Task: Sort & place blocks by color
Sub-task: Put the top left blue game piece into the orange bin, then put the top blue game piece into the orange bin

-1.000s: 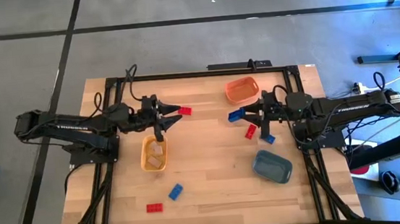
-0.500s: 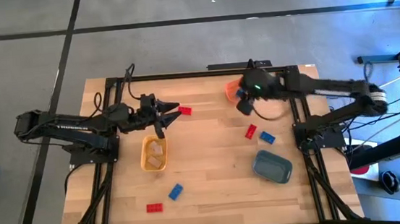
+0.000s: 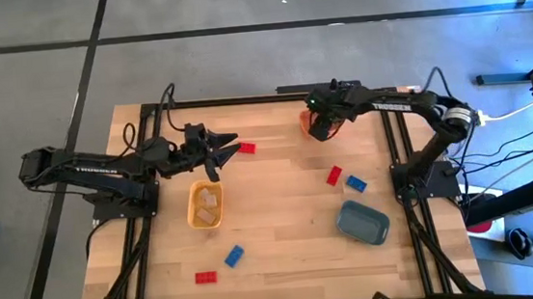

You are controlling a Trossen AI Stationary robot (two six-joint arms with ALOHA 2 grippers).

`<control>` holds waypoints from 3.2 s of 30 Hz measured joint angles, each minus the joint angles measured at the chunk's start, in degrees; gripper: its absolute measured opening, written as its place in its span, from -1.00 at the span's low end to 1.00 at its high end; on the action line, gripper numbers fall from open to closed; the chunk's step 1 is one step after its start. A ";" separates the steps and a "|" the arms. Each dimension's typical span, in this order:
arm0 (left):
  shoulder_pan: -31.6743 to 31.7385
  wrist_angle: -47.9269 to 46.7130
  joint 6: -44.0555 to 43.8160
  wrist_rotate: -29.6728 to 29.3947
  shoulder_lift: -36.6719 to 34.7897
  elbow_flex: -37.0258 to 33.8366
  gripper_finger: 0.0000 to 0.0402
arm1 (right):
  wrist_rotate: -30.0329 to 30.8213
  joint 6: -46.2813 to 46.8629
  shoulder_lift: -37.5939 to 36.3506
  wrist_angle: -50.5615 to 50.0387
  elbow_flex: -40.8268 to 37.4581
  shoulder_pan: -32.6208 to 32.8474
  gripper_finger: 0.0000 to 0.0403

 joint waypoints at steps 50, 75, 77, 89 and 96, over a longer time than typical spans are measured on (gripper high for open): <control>0.03 -1.56 -0.95 4.94 0.00 0.00 -0.05 | -26.02 33.24 -42.65 47.55 -32.95 22.87 0.58; 0.15 -1.55 -0.96 7.49 0.00 0.00 -0.05 | -25.99 24.15 -43.40 56.28 -32.24 27.19 0.58; 0.15 -1.55 -0.94 7.18 0.00 0.00 -0.05 | -25.99 24.15 -43.40 56.28 -32.24 27.19 0.58; 0.15 -1.55 -0.85 7.15 0.00 0.00 -0.05 | -26.03 22.67 -43.37 56.27 -32.22 27.22 0.58; 0.15 -1.55 -0.83 7.14 0.00 0.00 -0.05 | -26.05 22.61 -43.37 56.27 -32.20 27.22 0.58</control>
